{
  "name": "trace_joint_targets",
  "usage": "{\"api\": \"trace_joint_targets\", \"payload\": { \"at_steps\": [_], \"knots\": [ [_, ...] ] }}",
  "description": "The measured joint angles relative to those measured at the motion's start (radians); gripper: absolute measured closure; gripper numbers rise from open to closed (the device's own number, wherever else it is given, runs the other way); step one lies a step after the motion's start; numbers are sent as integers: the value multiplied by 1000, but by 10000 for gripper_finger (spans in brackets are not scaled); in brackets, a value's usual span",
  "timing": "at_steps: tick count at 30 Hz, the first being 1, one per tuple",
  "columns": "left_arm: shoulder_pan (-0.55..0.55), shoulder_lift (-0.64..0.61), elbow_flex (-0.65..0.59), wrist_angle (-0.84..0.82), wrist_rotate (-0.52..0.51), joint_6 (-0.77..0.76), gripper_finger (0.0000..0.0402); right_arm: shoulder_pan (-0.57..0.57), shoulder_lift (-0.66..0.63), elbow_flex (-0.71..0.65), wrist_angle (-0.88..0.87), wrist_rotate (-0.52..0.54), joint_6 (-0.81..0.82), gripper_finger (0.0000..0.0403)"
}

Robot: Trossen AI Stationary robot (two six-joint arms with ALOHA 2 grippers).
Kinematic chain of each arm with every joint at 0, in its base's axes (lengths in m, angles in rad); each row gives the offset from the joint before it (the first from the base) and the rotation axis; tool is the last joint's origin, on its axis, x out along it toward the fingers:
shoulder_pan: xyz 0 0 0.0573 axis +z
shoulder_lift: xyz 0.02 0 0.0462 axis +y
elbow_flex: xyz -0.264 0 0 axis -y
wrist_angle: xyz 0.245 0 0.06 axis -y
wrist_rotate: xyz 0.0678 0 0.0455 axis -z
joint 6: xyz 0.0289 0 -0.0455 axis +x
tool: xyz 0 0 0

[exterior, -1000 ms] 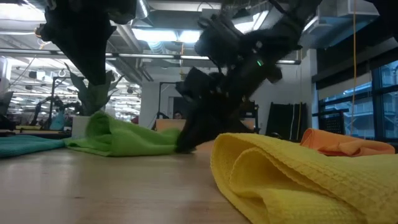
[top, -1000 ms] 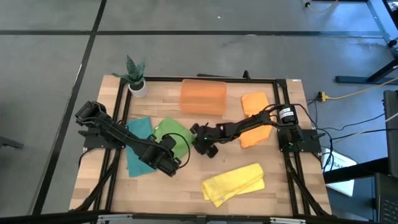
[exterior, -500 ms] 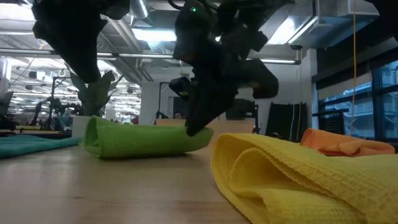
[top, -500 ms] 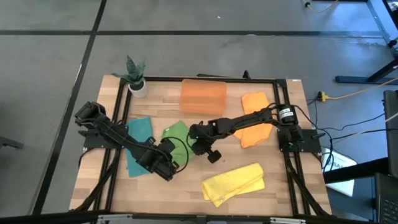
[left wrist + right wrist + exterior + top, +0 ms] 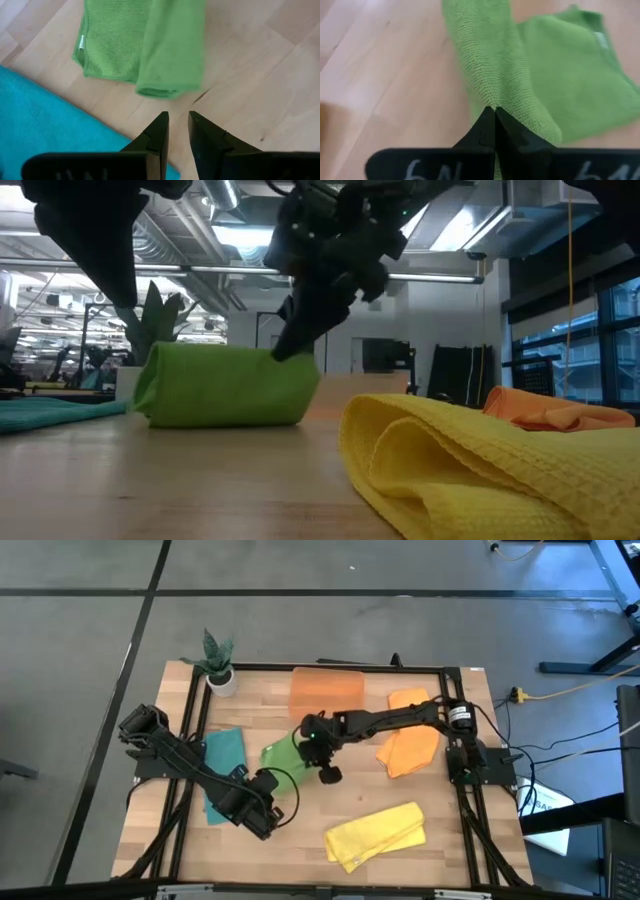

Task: Roll microfiber towels into tight, uniform cylinder then place into a basket
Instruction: Roll the green microfiber cloth

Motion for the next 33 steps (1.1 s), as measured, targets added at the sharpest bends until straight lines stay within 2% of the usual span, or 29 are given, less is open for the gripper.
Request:
{"api": "trace_joint_targets", "payload": {
  "at_steps": [3,16,25,33],
  "knots": [
    [0,0,0,0,0,1,337,-25,3,1,22,-1,43,403],
    [1,0,0,8,-1,-1,337,-83,71,2,109,1,40,403],
    [1,0,0,8,-1,-1,337,-91,103,1,160,69,35,403],
    [2,0,0,8,-1,-1,337,-90,102,1,185,69,39,371]
  ]
}}
